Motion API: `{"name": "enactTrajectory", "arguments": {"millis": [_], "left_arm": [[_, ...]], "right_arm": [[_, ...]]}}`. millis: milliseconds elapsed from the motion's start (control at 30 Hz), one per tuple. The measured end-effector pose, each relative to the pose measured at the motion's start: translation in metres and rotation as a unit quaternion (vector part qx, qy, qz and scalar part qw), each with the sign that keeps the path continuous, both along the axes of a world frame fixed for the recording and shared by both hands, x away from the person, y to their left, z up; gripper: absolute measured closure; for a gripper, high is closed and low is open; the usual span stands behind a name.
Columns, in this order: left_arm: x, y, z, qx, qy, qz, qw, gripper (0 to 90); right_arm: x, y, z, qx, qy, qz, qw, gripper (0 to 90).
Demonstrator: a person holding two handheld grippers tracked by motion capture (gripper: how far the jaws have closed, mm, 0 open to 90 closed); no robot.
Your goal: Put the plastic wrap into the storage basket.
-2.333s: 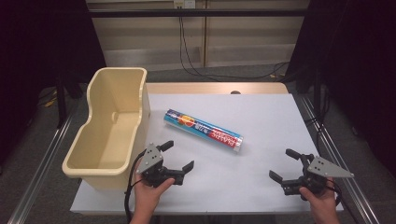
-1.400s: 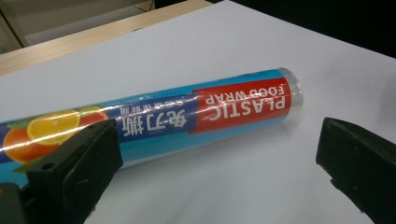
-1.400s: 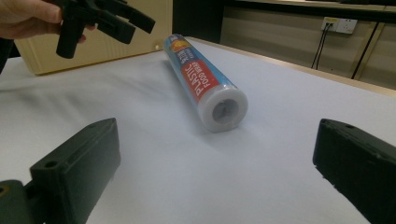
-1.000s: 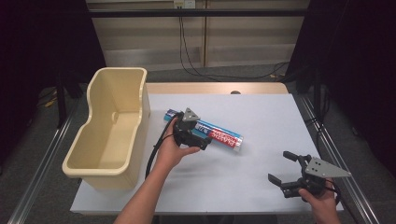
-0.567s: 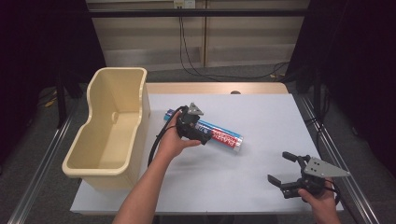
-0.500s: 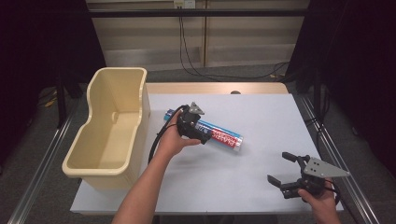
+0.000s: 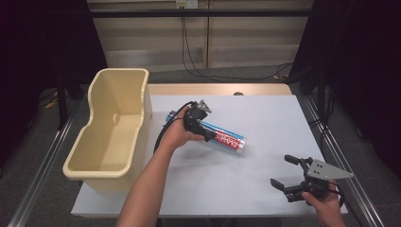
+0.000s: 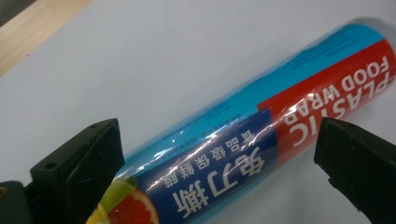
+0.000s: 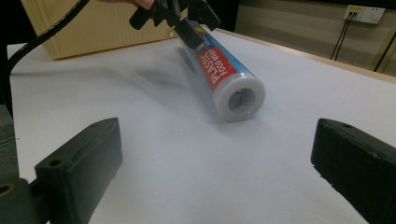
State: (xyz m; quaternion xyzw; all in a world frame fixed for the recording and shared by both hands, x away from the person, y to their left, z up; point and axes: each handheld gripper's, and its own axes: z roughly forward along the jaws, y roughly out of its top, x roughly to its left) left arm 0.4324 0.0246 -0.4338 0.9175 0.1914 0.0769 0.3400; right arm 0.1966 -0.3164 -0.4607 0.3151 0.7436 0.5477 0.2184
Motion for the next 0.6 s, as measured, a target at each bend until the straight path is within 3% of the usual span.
{"name": "enactTrajectory", "arguments": {"millis": [67,200,300,333,467,533,600], "left_arm": [[0.002,0.0,-0.003,0.002,0.009,-0.005,0.9999,1.1],[0.005,-0.001,-0.007,0.007,0.002,-0.018,0.9998,0.2],[0.004,-0.004,-0.011,0.034,-0.023,-0.037,0.9985,0.1],[0.003,-0.005,-0.012,0.04,-0.027,-0.053,0.9974,0.0],[0.002,-0.004,-0.014,0.043,-0.029,-0.071,0.9961,0.0],[0.0,-0.005,-0.015,0.055,-0.028,-0.09,0.994,0.0],[-0.004,-0.007,-0.018,0.073,-0.032,-0.115,0.9901,0.0]], "right_arm": [[0.0,0.0,0.0,-0.003,0.002,0.005,1.0,1.7],[0.001,0.0,0.0,-0.002,0.003,0.008,1.0,1.8],[0.001,0.0,0.0,-0.002,0.005,0.008,1.0,1.9],[0.001,0.0,0.0,-0.002,0.005,0.008,0.9999,1.9],[0.0,0.0,0.0,-0.004,0.006,0.012,0.9999,2.0],[0.0,0.0,0.0,-0.004,0.006,0.012,0.9999,2.1],[0.0,0.0,0.0,-0.005,0.007,0.015,0.9998,2.3]]}}
